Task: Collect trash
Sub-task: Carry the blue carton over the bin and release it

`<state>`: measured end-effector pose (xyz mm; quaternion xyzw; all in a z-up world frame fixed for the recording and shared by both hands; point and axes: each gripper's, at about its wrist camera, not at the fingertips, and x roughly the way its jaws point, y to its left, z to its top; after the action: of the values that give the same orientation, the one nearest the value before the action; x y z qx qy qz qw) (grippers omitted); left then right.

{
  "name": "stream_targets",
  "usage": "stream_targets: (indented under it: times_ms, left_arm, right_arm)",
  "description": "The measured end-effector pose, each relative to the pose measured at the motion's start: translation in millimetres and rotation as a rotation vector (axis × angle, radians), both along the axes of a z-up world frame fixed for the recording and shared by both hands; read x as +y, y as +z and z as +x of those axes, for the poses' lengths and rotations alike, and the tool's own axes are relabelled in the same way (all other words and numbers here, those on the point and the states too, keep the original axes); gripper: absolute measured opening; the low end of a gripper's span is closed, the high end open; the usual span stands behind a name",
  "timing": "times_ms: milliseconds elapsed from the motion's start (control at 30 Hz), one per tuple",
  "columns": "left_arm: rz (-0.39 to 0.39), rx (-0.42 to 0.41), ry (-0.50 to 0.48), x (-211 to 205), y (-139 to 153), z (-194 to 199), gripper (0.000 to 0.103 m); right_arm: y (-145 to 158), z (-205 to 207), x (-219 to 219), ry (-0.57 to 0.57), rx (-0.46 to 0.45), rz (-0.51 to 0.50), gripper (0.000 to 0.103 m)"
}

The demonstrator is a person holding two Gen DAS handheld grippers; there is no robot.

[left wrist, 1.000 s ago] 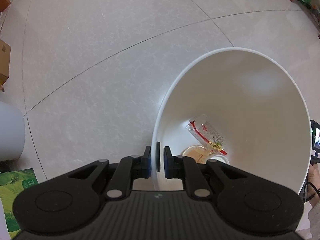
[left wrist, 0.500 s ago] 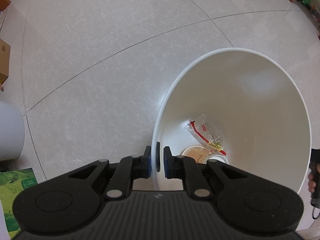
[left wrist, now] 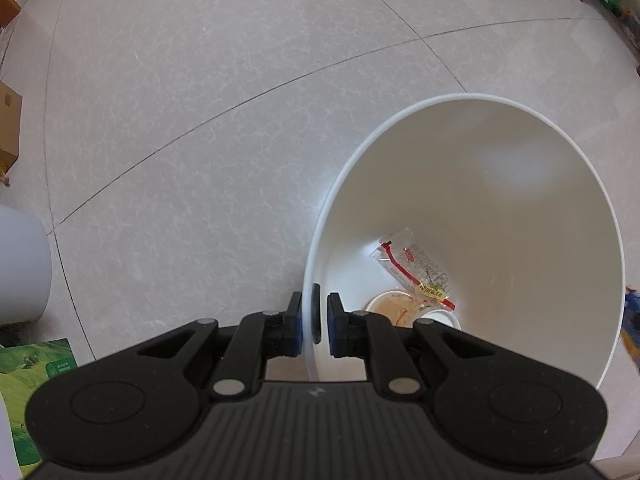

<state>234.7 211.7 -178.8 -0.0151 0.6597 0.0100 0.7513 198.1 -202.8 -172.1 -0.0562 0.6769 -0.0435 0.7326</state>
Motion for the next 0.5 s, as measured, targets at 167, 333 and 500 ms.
stream_targets:
  times_ms: [167,333,500]
  left_arm:
    - [0.008,-0.001,-0.003,-1.5,0.4,-0.2,0.01]
    - [0.01,-0.002,-0.003,-1.5,0.8,-0.1,0.01]
    - [0.009,-0.002,-0.001,-1.8,0.9,-0.3,0.01]
  right_arm:
    - [54.8,-5.3,38.4,0.111,-0.035,0.035,0.037]
    - [95.5,-5.0,85.2,0.209,-0.091,0.118,0.037]
    - [108.4,1.8,135.6,0.292,-0.117,0.19,0.037]
